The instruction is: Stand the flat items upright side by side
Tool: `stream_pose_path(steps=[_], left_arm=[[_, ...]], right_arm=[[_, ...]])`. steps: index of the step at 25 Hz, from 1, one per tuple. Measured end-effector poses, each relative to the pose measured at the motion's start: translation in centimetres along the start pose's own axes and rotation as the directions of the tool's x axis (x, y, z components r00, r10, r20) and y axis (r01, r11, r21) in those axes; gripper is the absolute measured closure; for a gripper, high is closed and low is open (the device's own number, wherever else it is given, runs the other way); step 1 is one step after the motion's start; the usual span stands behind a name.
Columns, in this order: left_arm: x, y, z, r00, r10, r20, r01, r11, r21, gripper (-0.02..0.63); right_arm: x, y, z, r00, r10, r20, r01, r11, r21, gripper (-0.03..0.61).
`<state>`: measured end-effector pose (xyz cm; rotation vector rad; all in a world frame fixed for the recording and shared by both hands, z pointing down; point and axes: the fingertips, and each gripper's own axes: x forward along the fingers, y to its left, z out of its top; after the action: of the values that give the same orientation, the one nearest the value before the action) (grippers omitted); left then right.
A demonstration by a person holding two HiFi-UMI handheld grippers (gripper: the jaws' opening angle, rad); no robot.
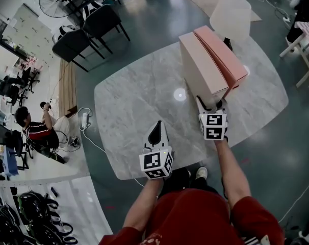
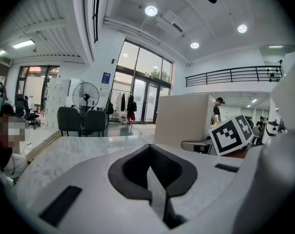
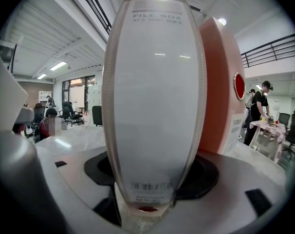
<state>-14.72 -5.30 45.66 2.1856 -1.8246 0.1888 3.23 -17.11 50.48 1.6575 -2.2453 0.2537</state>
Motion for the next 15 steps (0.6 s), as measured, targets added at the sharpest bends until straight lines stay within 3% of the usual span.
stream_pose_path(steps=[15], left_arm=[[-0.1, -1.7, 0.0, 1.000, -0.018, 0.000, 0.018, 1.000, 0.006, 0.611]], right_arm=[[-2.4, -0.2, -0.5, 1.000, -0.028, -0.009, 0.028, 0.998, -0.061, 0.267]])
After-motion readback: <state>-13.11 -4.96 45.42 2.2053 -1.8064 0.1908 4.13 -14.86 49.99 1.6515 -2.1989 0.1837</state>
